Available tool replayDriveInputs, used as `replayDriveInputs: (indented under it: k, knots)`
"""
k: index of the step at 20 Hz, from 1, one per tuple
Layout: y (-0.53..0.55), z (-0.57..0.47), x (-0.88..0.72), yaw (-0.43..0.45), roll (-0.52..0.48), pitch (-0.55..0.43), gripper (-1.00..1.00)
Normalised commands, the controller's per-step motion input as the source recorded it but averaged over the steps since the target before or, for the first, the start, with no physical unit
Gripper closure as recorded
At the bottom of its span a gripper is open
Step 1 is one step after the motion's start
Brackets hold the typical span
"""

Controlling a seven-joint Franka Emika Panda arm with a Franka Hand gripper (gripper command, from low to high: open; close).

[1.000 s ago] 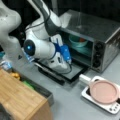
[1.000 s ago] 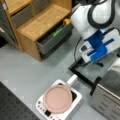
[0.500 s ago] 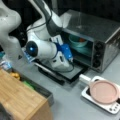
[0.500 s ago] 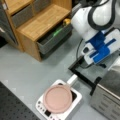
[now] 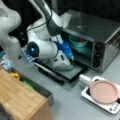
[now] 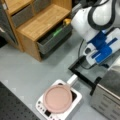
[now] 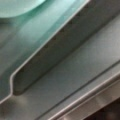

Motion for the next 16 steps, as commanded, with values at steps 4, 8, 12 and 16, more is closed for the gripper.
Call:
replayDriveInputs:
  k: [4, 8, 12, 16]
  knots:
    - [0.21, 0.0, 0.14, 0.017, 0.123, -0.073, -1.0]
    - [0.24, -0.03, 0.19, -0.038, 0.069, -0.062, -1.0]
    - [0.15, -0.03, 0.18, -0.068, 0.04, -0.03, -1.0]
    - [0.07, -0.03, 0.16, -0.049, 0.064, -0.031, -1.0]
